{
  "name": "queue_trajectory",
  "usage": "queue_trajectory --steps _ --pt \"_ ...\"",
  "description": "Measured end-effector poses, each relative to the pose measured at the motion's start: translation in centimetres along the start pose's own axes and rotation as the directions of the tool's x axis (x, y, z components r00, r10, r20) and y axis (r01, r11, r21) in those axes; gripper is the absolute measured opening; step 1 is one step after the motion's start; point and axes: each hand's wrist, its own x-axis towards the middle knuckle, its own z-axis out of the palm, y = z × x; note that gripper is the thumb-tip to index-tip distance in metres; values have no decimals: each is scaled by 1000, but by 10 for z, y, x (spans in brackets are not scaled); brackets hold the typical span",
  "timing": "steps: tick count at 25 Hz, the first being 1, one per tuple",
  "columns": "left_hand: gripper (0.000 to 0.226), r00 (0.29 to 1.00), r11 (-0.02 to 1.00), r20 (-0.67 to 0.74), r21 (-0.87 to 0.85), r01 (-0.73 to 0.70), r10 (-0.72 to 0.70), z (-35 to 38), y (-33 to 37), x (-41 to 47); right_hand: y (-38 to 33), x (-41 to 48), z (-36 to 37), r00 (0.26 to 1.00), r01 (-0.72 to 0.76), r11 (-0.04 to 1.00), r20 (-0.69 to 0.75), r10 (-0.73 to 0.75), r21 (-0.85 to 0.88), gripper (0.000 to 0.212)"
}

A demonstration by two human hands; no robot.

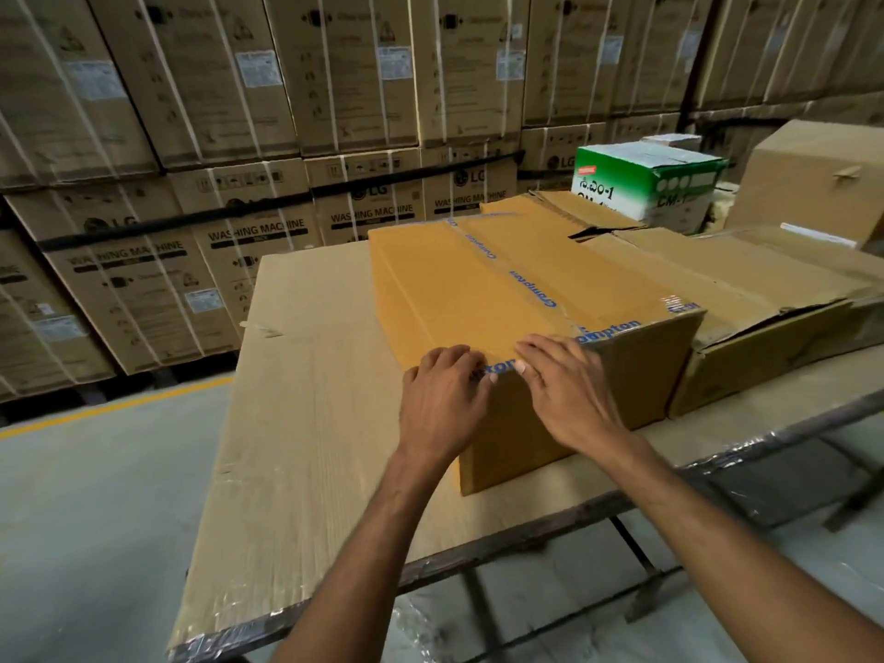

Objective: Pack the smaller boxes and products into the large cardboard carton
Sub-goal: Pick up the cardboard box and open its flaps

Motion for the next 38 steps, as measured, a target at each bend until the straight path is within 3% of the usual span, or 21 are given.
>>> queue_trajectory --steps 4,7,10,13,16,18,20,23,25,29,32,34,36,38 --pt "40 996 999 -81 26 30 -28 15 6 14 20 13 -6 998 -40 998 -50 42 57 39" --pt "38 989 998 -135 3 64 -63 26 12 7 56 36 -10 972 -214 977 -99 214 11 37" --pt "36 975 994 -195 3 108 -105 32 13 1 96 59 -18 942 -334 941 1 334 -56 53" --pt "38 956 973 -220 84 217 -194 32 27 6 126 81 -27 904 -387 914 143 403 -124 71" --pt "33 930 921 -219 193 339 -296 26 54 25 150 93 -32 872 -437 893 192 450 -110 77" --pt "34 950 922 -116 234 310 -290 24 72 46 164 99 -35 878 -429 897 182 442 -109 77" --pt "45 981 954 58 250 163 -183 28 89 71 177 106 -37 893 -414 906 158 422 -86 73" --pt "59 968 977 250 214 -18 -37 47 118 102 201 108 -42 876 -477 877 112 469 58 66" --pt "65 963 977 270 202 -65 8 63 130 105 217 99 -39 838 -544 808 93 538 228 63" --pt "80 989 951 145 298 -81 39 82 128 97 241 95 -37 792 -535 657 43 609 531 50" --pt "79 991 952 132 298 -63 24 84 125 96 243 87 -34 601 -543 237 176 779 805 51" --pt "78 993 946 110 318 -70 36 84 127 96 237 68 -16 521 -532 66 264 811 844 61" --pt "76 995 942 80 326 -77 54 85 128 94 228 52 2 519 -510 32 277 809 860 69" --pt "71 993 948 76 298 -111 92 86 130 94 223 50 12 567 -431 27 247 786 902 63"
